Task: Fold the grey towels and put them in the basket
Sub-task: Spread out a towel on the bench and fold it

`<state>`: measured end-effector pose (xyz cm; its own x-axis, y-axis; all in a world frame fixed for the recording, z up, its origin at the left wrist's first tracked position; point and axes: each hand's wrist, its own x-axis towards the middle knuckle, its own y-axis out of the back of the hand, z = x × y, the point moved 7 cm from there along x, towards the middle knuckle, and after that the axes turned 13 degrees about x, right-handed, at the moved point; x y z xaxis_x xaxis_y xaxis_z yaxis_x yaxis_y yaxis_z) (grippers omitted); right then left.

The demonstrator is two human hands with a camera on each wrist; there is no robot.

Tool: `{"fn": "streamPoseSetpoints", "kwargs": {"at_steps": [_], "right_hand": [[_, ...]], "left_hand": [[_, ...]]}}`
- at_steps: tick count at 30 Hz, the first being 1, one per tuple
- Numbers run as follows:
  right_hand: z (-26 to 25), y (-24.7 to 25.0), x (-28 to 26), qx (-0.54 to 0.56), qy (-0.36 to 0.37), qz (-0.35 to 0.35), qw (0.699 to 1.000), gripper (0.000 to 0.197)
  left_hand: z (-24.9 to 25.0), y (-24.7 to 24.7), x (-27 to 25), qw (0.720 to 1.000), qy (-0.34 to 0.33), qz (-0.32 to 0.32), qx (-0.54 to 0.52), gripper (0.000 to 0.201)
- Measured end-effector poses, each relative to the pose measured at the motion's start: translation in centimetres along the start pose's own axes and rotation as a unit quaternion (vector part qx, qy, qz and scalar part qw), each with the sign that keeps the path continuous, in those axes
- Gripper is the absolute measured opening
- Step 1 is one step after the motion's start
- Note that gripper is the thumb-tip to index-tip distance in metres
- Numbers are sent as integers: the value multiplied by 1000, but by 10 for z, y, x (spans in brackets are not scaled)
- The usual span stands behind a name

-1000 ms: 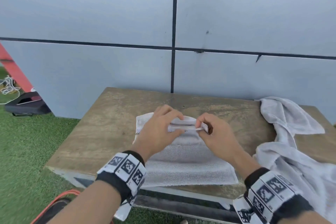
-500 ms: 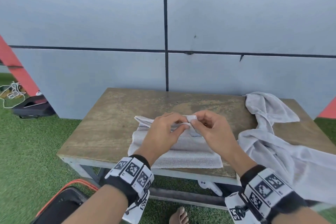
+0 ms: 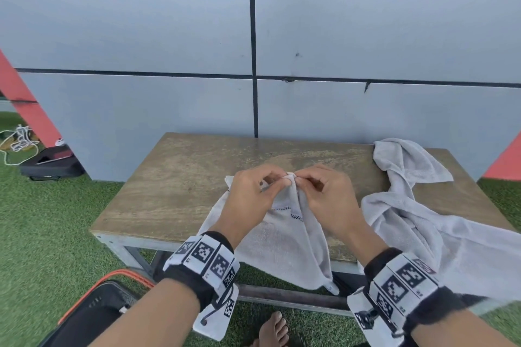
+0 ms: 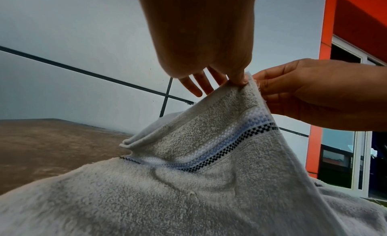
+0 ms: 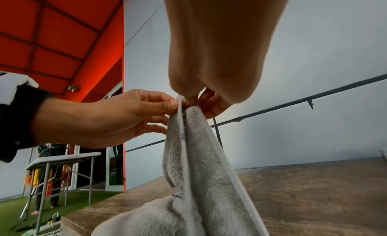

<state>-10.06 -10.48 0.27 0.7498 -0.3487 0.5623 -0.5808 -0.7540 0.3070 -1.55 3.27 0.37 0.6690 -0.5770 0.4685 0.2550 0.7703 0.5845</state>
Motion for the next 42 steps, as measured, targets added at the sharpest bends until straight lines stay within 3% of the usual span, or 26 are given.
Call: {"fn": "streamPoseSetpoints", "kwargs": {"at_steps": [7, 11, 18, 25, 27, 31, 34, 38, 42], "right_hand": [[2, -8, 0, 48, -67, -32, 996, 18], [2, -13, -3, 90, -112, -48, 988, 8], [2, -16, 0, 71, -114, -57, 989, 10], [-12, 3, 10, 82, -103, -60, 989, 11], [-19, 9, 14, 87, -93, -70, 989, 12], [-27, 12, 17, 96, -84, -126, 984, 14], [-30, 10, 19, 104, -79, -144, 981, 13], [-30, 21, 22, 93, -65, -109, 988, 15], [-22, 45, 28, 112, -68, -18, 991, 14]], "left_hand": [[-8, 6, -2, 1000, 21, 5, -6, 3], [-14, 6, 1, 1000, 21, 1, -6, 3], [-11, 5, 0, 1000, 0, -15, 26, 9], [-39, 0, 0, 995, 13, -88, 48, 6], [-43, 4, 0, 992, 17, -100, 70, 13], [-21, 5, 7, 984, -28, -159, 73, 19], [-4, -4, 11, 974, -36, -222, 22, 12], [-11, -9, 15, 973, 5, -229, 15, 30], [-26, -2, 10, 975, 39, -220, 13, 43]]}}
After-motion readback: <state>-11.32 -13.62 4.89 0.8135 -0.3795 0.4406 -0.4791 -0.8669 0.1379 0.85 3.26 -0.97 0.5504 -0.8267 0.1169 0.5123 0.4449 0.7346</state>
